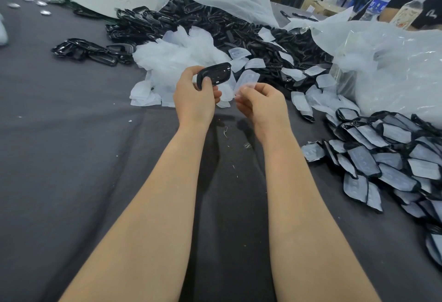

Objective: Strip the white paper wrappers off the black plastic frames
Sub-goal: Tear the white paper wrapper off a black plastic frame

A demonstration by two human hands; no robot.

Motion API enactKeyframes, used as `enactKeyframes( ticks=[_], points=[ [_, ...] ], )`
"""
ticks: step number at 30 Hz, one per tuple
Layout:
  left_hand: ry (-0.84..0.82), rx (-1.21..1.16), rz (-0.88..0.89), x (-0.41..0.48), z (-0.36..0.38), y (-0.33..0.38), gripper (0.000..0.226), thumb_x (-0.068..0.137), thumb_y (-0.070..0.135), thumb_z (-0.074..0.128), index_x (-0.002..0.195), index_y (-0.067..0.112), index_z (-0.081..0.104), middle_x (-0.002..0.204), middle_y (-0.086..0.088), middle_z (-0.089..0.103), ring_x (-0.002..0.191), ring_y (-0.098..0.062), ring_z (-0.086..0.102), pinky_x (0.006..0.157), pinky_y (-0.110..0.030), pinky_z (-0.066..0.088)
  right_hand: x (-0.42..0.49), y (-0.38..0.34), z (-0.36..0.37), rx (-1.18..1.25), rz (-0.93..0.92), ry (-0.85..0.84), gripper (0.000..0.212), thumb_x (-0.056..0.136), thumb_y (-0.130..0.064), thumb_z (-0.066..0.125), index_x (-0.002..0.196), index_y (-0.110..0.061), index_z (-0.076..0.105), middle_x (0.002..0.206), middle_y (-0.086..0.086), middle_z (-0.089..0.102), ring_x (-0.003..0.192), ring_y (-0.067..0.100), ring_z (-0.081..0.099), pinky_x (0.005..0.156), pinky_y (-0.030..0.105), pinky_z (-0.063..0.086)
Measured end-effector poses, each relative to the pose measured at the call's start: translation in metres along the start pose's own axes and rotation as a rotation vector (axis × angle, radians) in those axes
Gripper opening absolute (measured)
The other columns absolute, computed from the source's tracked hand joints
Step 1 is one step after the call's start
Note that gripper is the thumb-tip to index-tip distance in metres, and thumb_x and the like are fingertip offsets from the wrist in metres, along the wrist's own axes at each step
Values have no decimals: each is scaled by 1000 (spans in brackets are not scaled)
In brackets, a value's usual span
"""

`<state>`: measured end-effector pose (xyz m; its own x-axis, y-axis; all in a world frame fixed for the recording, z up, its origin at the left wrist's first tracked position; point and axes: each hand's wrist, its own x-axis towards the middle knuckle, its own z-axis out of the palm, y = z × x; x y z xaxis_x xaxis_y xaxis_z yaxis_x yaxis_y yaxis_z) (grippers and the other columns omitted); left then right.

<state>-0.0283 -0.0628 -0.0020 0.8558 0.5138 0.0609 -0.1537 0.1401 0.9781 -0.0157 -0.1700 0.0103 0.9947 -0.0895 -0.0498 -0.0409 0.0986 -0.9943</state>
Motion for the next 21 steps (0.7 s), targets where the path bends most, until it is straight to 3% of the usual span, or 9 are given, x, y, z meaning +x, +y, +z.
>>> enactKeyframes(
  ticks=[4, 10, 13, 16, 19, 21],
  points=[
    [-10, 25, 0, 0, 0, -1, 18, 98, 6, 45, 106, 20, 51, 74, -1, 62, 53, 1, 61, 64, -20, 57, -1, -1, 1, -141, -76, 54, 15, 89, -12, 64, 76, -15, 58, 69, -6, 54, 61, 2, 51, 61, 15, 47],
    [-30, 33, 0, 0, 0, -1, 18, 98, 6, 45, 107, 19, 52, 74, -2, 61, 56, -2, 62, 63, -19, 56, -1, -1, 0, -242, -172, 146, 6, 90, -17, 62, 85, -20, 65, 63, -11, 53, 57, 1, 45, 61, 16, 40],
    [-42, 48, -2, 0, 1, -2, 19, 97, 5, 45, 107, 20, 52, 77, -3, 62, 58, -4, 62, 62, -19, 56, -3, -5, 0, 11, -46, 131, 14, 89, -6, 60, 78, -12, 65, 60, -2, 58, 51, 3, 50, 52, 15, 45],
    [-54, 68, 8, 0, 1, -3, 19, 97, 5, 45, 107, 20, 53, 81, -5, 63, 56, -3, 63, 60, -19, 55, -4, -11, 3, 292, 62, 65, 13, 89, -3, 59, 76, -4, 63, 72, 7, 62, 64, 12, 59, 61, 19, 56],
    [-64, 101, 30, 0, 1, -4, 19, 97, 6, 46, 107, 21, 54, 82, -4, 64, 56, -1, 63, 61, -19, 55, -3, -12, 4, 337, 81, 66, 12, 92, -12, 61, 84, -2, 61, 77, 7, 59, 66, 13, 60, 60, 20, 57],
    [-68, 121, 39, 0, 1, -5, 19, 97, 7, 46, 107, 21, 54, 83, -4, 64, 56, 0, 63, 64, -21, 56, -3, -9, 4, 294, 50, 99, 10, 93, -1, 56, 102, 0, 58, 90, 12, 58, 68, 12, 60, 64, 20, 58]
  ],
)
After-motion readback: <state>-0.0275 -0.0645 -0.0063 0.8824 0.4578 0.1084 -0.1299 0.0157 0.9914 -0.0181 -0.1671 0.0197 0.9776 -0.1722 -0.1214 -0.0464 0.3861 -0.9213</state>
